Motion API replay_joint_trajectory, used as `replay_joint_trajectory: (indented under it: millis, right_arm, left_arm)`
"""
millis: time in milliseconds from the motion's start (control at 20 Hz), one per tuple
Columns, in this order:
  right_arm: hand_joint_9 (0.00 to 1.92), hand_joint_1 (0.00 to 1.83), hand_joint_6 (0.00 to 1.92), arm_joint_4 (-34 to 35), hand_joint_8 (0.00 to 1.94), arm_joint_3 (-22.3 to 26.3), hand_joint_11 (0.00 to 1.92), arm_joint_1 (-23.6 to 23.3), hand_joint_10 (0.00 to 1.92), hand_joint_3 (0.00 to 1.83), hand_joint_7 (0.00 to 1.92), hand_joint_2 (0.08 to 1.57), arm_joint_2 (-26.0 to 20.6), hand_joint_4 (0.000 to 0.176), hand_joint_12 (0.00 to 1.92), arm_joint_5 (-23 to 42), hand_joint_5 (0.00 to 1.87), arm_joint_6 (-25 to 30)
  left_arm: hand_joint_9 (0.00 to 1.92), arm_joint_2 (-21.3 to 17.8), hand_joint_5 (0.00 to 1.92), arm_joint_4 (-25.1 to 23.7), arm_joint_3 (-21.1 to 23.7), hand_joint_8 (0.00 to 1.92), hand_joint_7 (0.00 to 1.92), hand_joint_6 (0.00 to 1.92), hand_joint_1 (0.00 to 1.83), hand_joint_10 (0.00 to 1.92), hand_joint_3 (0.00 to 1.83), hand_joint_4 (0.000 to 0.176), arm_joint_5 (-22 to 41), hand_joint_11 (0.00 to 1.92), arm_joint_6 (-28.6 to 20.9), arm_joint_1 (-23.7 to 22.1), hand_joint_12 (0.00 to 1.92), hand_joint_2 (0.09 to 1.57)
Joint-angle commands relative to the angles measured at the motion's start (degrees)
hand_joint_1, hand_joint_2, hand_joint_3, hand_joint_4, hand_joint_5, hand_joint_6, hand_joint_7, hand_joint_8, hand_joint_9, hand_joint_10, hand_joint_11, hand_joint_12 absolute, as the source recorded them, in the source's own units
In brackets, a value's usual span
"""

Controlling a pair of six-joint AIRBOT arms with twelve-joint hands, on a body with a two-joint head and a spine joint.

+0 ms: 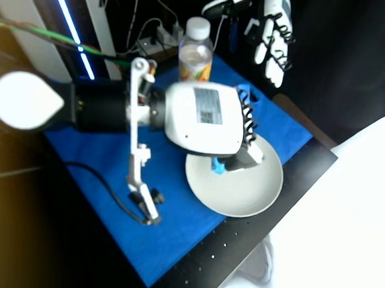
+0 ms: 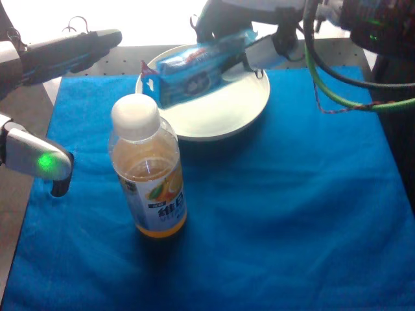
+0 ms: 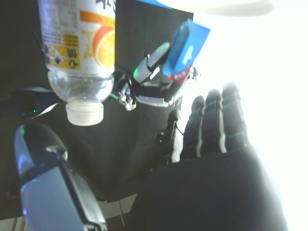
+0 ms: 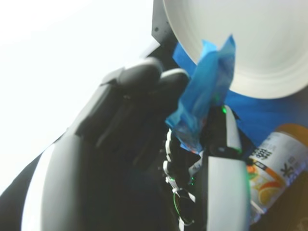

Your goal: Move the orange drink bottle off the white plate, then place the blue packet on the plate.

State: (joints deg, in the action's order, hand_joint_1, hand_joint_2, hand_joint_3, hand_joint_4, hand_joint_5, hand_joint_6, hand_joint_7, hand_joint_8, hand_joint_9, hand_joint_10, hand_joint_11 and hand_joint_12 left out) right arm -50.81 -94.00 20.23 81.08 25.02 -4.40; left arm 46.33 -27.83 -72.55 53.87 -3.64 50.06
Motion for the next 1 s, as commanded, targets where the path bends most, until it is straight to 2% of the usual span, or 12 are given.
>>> replay_joint_trajectory:
  millis: [0, 150, 250, 400, 550, 600, 650, 750, 800, 850, 900, 950]
  right_arm:
    - [1.22, 1.27, 0.81, 2.9, 0.88, -0.6, 1.02, -0.5, 0.79, 0.0, 1.15, 1.08, 0.2, 0.0, 1.44, 4.1, 0.99, 0.2]
    - [1.21, 1.28, 0.8, 4.2, 0.89, -1.4, 0.98, 0.7, 0.63, 0.0, 1.15, 1.08, 0.6, 0.0, 1.3, 4.1, 0.99, 0.2]
    - [1.21, 1.29, 0.75, 4.3, 0.87, -1.5, 1.01, 1.0, 0.82, 0.0, 1.17, 1.07, 0.7, 0.0, 1.4, 4.1, 1.0, 0.2]
    - [1.15, 1.28, 0.75, 4.3, 0.94, -2.2, 0.95, 1.5, 0.72, 0.0, 1.13, 1.08, 1.3, 0.0, 1.36, 4.1, 1.0, 0.2]
    - [1.25, 1.28, 0.8, 4.5, 0.81, -2.8, 0.95, 1.9, 0.38, 0.0, 1.18, 1.07, 1.9, 0.0, 1.16, 4.0, 1.0, 0.2]
    - [1.24, 1.28, 0.72, 4.5, 0.96, -2.9, 0.96, 2.0, 0.55, 0.0, 1.13, 1.08, 2.1, 0.0, 1.29, 4.0, 1.01, 0.2]
    - [1.24, 1.28, 0.69, 4.5, 0.94, -3.0, 0.97, 2.1, 0.61, 0.0, 1.14, 1.08, 2.1, 0.0, 1.33, 4.0, 1.02, 0.2]
    - [1.26, 1.28, 0.73, 4.6, 0.78, -3.1, 0.99, 2.2, 0.4, 0.0, 1.2, 1.06, 2.2, 0.0, 1.07, 4.0, 1.03, 0.2]
    - [1.26, 1.28, 0.75, 4.6, 0.81, -3.1, 0.96, 2.3, 0.34, 0.0, 1.18, 1.06, 2.2, 0.0, 1.1, 4.0, 1.03, 0.2]
    - [1.19, 1.27, 0.74, 4.6, 1.06, -3.1, 0.97, 2.3, 0.73, 0.0, 1.08, 1.1, 2.2, 0.0, 1.37, 4.0, 0.97, 0.2]
    - [1.06, 1.26, 0.93, 4.6, 1.0, -3.1, 0.77, 2.3, 0.76, 0.0, 1.02, 1.11, 2.2, 0.0, 1.41, 4.0, 0.96, 0.2]
    - [1.02, 1.35, 0.4, 4.7, 0.83, -3.1, 0.7, 2.3, 0.73, 0.0, 1.11, 1.05, 2.2, 0.0, 1.4, 4.0, 0.82, 0.2]
  left_arm:
    - [0.0, 0.2, 0.0, 3.6, -0.1, 0.0, 0.0, 0.0, 0.64, 0.0, 0.0, 0.176, 6.1, 0.0, -0.4, -0.5, 0.0, 0.61]
    - [0.0, 0.4, 0.0, 3.8, -0.1, 0.0, 0.0, 0.0, 0.63, 0.0, 0.01, 0.176, 6.3, 0.0, -0.4, -0.5, 0.0, 0.62]
    - [0.0, 0.4, 0.0, 3.8, -0.1, 0.0, 0.0, 0.0, 0.63, 0.0, 0.01, 0.176, 6.3, 0.0, -0.3, -0.5, 0.0, 0.63]
    - [0.0, 0.7, 0.0, 3.8, -0.2, 0.0, 0.0, 0.0, 0.65, 0.0, 0.0, 0.176, 6.5, 0.0, -0.3, -0.5, 0.0, 0.62]
    - [0.0, 0.8, 0.0, 3.8, -0.3, 0.0, 0.0, 0.0, 0.61, 0.0, 0.0, 0.176, 6.5, 0.0, -0.3, -0.5, 0.0, 0.62]
    - [0.0, 0.9, 0.0, 3.8, -0.3, 0.0, 0.0, 0.0, 0.62, 0.0, 0.0, 0.176, 6.6, 0.0, -0.3, -0.5, 0.0, 0.61]
    - [0.0, 1.0, 0.0, 3.8, -0.3, 0.0, 0.0, 0.0, 0.63, 0.0, 0.0, 0.176, 6.6, 0.0, -0.3, -0.5, 0.0, 0.61]
    - [0.0, 1.0, 0.0, 3.8, -0.3, 0.0, 0.0, 0.0, 0.62, 0.0, 0.0, 0.176, 6.7, 0.0, -0.3, -0.5, 0.0, 0.61]
    - [0.0, 1.0, 0.0, 3.8, -0.3, 0.0, 0.0, 0.0, 0.62, 0.0, 0.0, 0.176, 6.7, 0.0, -0.3, -0.5, 0.0, 0.61]
    - [0.0, 1.0, 0.0, 3.8, -0.3, 0.0, 0.0, 0.0, 0.62, 0.0, 0.0, 0.176, 6.7, 0.0, -0.3, -0.5, 0.0, 0.61]
    - [0.0, 1.1, 0.0, 3.8, -0.3, 0.0, 0.0, 0.0, 0.62, 0.0, 0.0, 0.176, 6.7, 0.0, -0.3, -0.5, 0.0, 0.62]
    - [0.0, 1.1, 0.0, 3.8, -0.3, 0.0, 0.0, 0.0, 0.63, 0.0, 0.0, 0.176, 6.7, 0.0, -0.3, -0.5, 0.0, 0.61]
